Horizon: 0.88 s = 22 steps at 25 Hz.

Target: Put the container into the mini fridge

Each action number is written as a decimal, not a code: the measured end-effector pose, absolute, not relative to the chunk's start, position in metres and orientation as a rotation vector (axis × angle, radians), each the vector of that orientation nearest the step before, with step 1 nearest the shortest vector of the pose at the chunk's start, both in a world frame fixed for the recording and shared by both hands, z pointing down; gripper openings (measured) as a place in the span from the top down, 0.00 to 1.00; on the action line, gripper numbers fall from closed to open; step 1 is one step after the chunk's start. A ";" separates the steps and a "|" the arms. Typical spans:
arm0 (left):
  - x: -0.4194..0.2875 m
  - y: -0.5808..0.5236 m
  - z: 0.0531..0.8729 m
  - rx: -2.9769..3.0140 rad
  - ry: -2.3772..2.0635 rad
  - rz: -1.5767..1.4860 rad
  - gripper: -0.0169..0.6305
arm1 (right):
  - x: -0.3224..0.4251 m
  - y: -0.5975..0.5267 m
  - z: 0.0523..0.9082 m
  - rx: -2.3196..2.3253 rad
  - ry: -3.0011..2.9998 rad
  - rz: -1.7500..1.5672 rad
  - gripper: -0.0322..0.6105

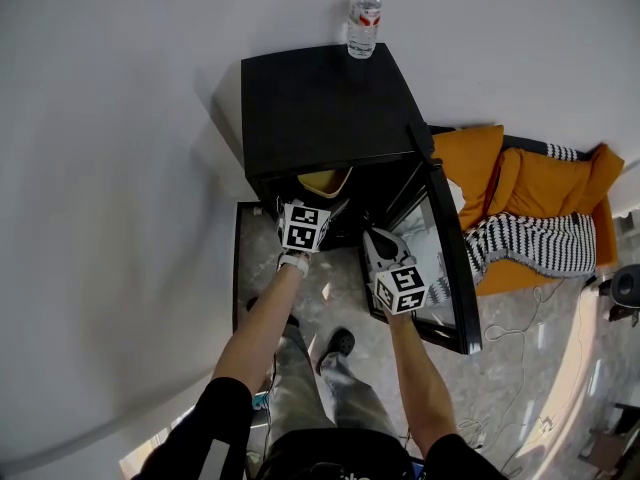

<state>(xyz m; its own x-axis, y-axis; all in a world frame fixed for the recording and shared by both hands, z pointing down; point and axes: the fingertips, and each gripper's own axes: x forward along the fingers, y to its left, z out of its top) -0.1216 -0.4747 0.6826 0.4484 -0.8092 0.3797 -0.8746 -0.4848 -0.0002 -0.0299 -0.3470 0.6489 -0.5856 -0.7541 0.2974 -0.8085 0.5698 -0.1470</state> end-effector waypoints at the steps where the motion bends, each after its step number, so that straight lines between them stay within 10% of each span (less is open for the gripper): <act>1: -0.122 -0.474 0.682 2.503 -1.469 0.489 0.06 | -0.030 -0.349 0.650 1.310 -2.599 0.397 0.94; 22: -0.120 -0.435 0.671 2.529 -1.373 0.460 0.15 | -0.037 -0.368 0.667 1.280 -2.552 0.456 0.94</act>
